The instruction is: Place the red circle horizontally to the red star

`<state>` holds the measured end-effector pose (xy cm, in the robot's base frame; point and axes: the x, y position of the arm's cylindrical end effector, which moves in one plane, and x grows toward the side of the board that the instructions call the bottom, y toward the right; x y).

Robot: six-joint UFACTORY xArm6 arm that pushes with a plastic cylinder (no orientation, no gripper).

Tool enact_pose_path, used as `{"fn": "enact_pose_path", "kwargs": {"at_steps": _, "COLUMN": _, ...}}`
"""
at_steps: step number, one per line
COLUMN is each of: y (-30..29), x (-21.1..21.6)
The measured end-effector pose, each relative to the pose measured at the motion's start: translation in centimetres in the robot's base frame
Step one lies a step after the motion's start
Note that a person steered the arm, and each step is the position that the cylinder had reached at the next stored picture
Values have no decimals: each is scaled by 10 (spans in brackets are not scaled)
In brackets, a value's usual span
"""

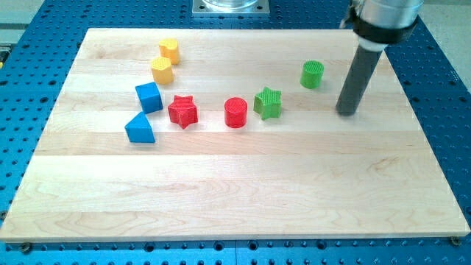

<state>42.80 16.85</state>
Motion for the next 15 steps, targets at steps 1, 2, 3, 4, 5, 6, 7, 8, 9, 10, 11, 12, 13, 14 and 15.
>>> {"fn": "enact_pose_path", "kwargs": {"at_steps": 1, "y": -63, "x": 2}}
{"fn": "enact_pose_path", "kwargs": {"at_steps": 2, "y": -82, "x": -6}}
{"fn": "enact_pose_path", "kwargs": {"at_steps": 3, "y": -99, "x": -5}}
{"fn": "enact_pose_path", "kwargs": {"at_steps": 4, "y": -123, "x": 21}}
{"fn": "enact_pose_path", "kwargs": {"at_steps": 5, "y": -155, "x": 16}}
{"fn": "enact_pose_path", "kwargs": {"at_steps": 6, "y": -157, "x": 19}}
{"fn": "enact_pose_path", "kwargs": {"at_steps": 7, "y": -224, "x": 53}}
{"fn": "enact_pose_path", "kwargs": {"at_steps": 8, "y": -297, "x": 61}}
{"fn": "enact_pose_path", "kwargs": {"at_steps": 9, "y": -294, "x": 48}}
{"fn": "enact_pose_path", "kwargs": {"at_steps": 10, "y": -325, "x": 33}}
{"fn": "enact_pose_path", "kwargs": {"at_steps": 11, "y": -307, "x": -4}}
{"fn": "enact_pose_path", "kwargs": {"at_steps": 12, "y": -294, "x": -36}}
{"fn": "enact_pose_path", "kwargs": {"at_steps": 13, "y": -272, "x": -31}}
{"fn": "enact_pose_path", "kwargs": {"at_steps": 14, "y": -267, "x": -9}}
{"fn": "enact_pose_path", "kwargs": {"at_steps": 15, "y": -267, "x": -4}}
